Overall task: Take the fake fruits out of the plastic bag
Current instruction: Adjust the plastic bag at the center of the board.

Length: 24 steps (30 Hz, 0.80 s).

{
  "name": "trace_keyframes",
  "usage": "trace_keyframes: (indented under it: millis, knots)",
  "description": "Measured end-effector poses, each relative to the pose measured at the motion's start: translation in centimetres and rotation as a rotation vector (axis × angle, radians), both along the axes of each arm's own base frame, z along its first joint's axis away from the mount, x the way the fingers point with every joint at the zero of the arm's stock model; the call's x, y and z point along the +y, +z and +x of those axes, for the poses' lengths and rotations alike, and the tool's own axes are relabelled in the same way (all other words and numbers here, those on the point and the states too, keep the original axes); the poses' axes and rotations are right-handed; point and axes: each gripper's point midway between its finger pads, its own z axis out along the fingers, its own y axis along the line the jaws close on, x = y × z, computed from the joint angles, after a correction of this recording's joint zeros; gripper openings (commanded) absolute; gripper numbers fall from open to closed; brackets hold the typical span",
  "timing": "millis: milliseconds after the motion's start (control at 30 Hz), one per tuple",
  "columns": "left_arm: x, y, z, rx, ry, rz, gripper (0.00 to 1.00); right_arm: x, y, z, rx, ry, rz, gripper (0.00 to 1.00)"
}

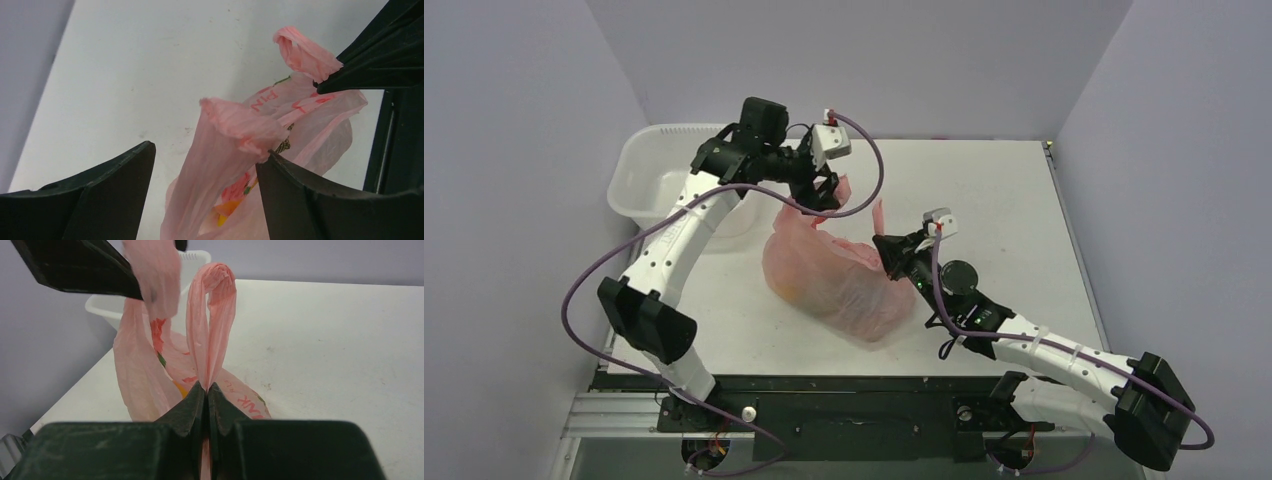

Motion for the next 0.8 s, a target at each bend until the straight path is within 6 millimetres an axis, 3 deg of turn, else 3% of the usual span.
trace_keyframes:
  millis: [67, 167, 200, 333, 467, 600, 800]
  knots:
    - [-1.2, -1.8, -0.1, 0.050, -0.042, 0.011, 0.62, 0.0, 0.2, 0.0, -0.002, 0.006, 0.001, 0.00]
    - [-2.4, -4.0, 0.0, 0.124, -0.058, 0.022, 0.05, 0.0, 0.5, 0.1, -0.004, 0.000, 0.006, 0.00]
    - [-2.5, -4.3, 0.1, 0.138, -0.043, 0.022, 0.01, -0.1, 0.5, 0.2, -0.002, -0.010, 0.008, 0.00]
    - [-1.6, -4.6, 3.3, 0.097, 0.191, -0.010, 0.00, -1.6, 0.3, 1.1, 0.024, -0.136, 0.032, 0.00]
    - [1.9, -5.4, 5.0, 0.057, 0.621, -0.140, 0.00, -4.3, -0.1, 2.2, 0.079, -0.362, 0.106, 0.00]
    - [6.9, -4.5, 5.0, 0.023, 1.108, -0.439, 0.00, -7.6, -0.5, 2.5, 0.175, -0.699, 0.222, 0.00]
    - [11.9, -0.4, 5.7, 0.007, 1.550, -0.961, 0.00, -8.3, 2.7, 1.3, 0.169, -0.954, 0.396, 0.00]
